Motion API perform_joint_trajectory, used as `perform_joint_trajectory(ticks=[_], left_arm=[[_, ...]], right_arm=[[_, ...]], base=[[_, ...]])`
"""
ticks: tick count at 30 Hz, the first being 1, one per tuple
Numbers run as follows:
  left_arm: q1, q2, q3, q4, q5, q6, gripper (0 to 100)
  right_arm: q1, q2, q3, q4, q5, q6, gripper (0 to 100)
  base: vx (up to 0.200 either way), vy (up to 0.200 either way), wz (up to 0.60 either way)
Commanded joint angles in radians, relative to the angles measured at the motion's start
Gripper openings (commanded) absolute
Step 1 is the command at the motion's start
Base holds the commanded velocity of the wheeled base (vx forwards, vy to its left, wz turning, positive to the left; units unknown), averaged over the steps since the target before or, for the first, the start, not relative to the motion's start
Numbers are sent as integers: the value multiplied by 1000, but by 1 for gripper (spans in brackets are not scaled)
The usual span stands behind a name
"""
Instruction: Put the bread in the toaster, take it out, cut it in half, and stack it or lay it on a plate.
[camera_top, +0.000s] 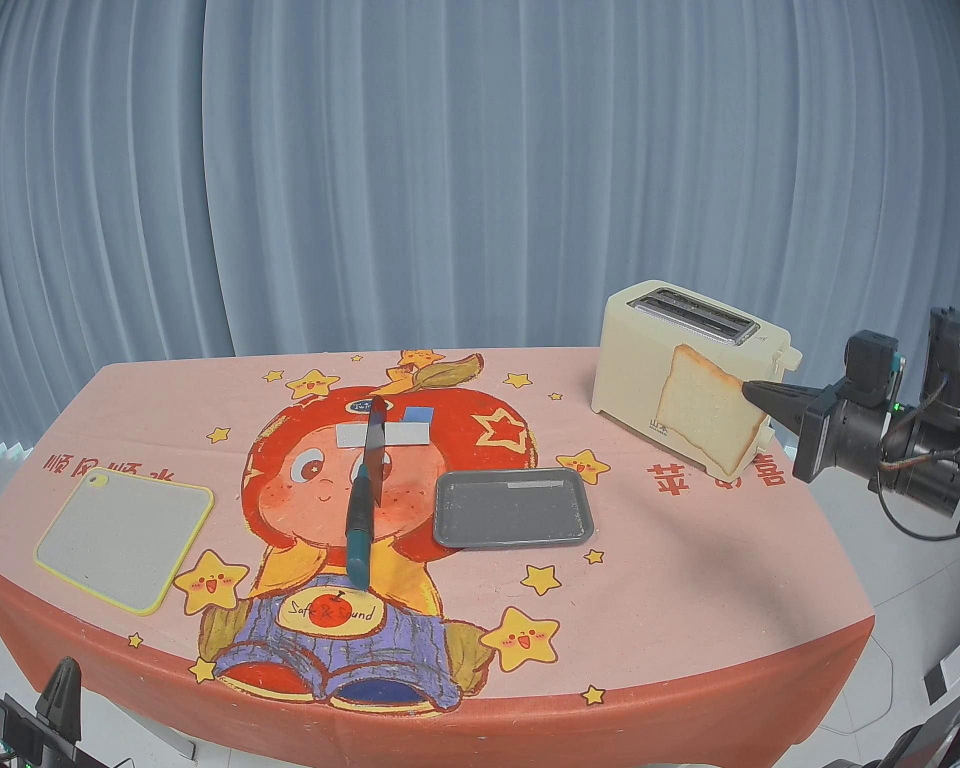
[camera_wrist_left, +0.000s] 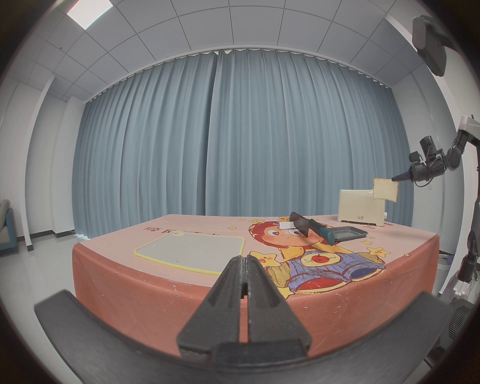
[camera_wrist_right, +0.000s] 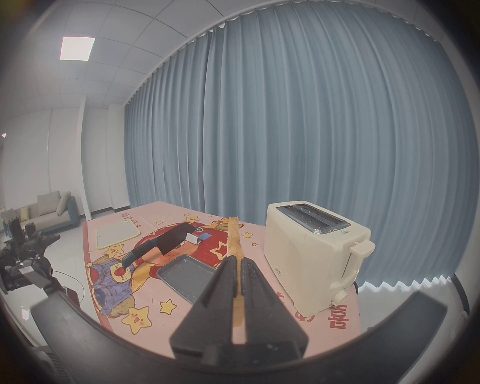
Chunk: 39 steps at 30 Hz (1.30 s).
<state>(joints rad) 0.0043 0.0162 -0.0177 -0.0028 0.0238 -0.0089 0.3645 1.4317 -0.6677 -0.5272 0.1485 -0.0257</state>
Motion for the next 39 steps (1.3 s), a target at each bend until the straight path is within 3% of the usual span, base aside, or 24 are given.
perform_joint_trajectory(ticks=[1, 13, 17, 39], left_arm=[[0, -16, 18, 0, 1, 0, 0], [0, -16, 18, 0, -1, 0, 0], [0, -16, 18, 0, -1, 0, 0], [0, -16, 18, 3, 1, -6, 0]], right_arm=[[11, -22, 122, -105, 3, -2, 0], [-22, 23, 129, -162, 0, -5, 0], [21, 18, 132, -162, -4, -3, 0], [76, 9, 135, -162, -7, -5, 0]], base=[[0, 0, 0], [0, 0, 0], [0, 0, 0], [0, 0, 0]])
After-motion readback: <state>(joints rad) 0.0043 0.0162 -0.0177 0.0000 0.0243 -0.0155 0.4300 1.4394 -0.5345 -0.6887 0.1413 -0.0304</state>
